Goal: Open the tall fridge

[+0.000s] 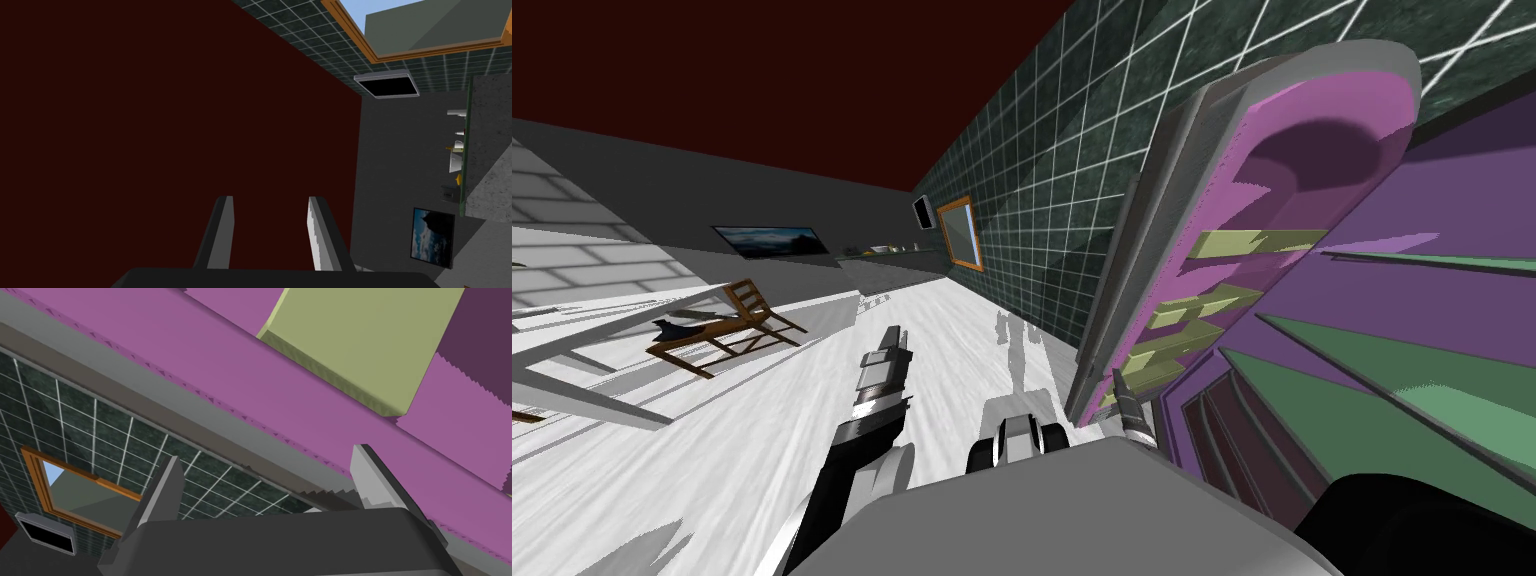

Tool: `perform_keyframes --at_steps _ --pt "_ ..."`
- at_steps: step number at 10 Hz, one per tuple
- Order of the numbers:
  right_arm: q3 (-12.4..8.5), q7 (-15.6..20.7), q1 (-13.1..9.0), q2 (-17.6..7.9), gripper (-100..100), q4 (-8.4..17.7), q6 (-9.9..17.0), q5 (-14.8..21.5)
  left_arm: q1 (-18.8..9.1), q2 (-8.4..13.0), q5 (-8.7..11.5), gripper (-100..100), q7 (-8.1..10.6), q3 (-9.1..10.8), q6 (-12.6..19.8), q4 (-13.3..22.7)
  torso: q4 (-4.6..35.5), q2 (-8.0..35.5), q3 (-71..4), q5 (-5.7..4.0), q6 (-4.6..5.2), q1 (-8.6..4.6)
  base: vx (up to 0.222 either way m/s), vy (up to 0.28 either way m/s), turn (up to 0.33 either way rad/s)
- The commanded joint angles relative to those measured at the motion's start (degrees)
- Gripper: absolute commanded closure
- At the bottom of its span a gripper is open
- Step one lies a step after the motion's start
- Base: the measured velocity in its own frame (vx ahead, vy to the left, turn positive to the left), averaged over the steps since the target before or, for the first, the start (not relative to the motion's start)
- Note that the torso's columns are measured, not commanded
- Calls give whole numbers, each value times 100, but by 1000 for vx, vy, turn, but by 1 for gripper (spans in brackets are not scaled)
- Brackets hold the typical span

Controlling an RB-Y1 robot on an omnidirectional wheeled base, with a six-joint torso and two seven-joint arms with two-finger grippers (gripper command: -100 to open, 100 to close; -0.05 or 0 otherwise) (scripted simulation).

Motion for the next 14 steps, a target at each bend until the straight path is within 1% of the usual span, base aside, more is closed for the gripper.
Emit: perform_keyframes --at_steps 1,3,5,6,11,13,14 --pt "-35 -272 130 -203 -100 -65 -94 -205 1 0 0 0 0 0 0 0 -1 -3 -2 2 0 4 175 45 -73" --pt "-73 -530 243 -210 -100 -104 -187 -409 1 0 0 0 0 0 0 0 5 17 11 -5 -1 -17 175 42 -80" --pt "-107 -770 346 -180 -100 -148 -273 -592 1 0 0 0 0 0 0 0 8 27 17 -2 -1 -7 181 47 -90" --pt "-115 -826 370 -179 -100 -158 -294 -634 0 0 0 0 0 0 0 0 7 28 17 -4 -1 -17 143 33 -36" --pt "-198 -1381 613 -247 -100 -241 -495 -1075 0 0 0 0 0 0 0 0 4 14 8 -1 -1 -5 158 60 -76" --pt "-239 -1669 737 -187 -100 -292 -598 -1297 1 0 0 0 0 0 0 0 4 14 8 -4 -1 -16 209 54 -101" --pt "-249 -1741 768 -150 -100 -304 -624 -1353 1 0 0 0 0 0 0 0 5 19 11 -5 -1 -20 168 59 -55"
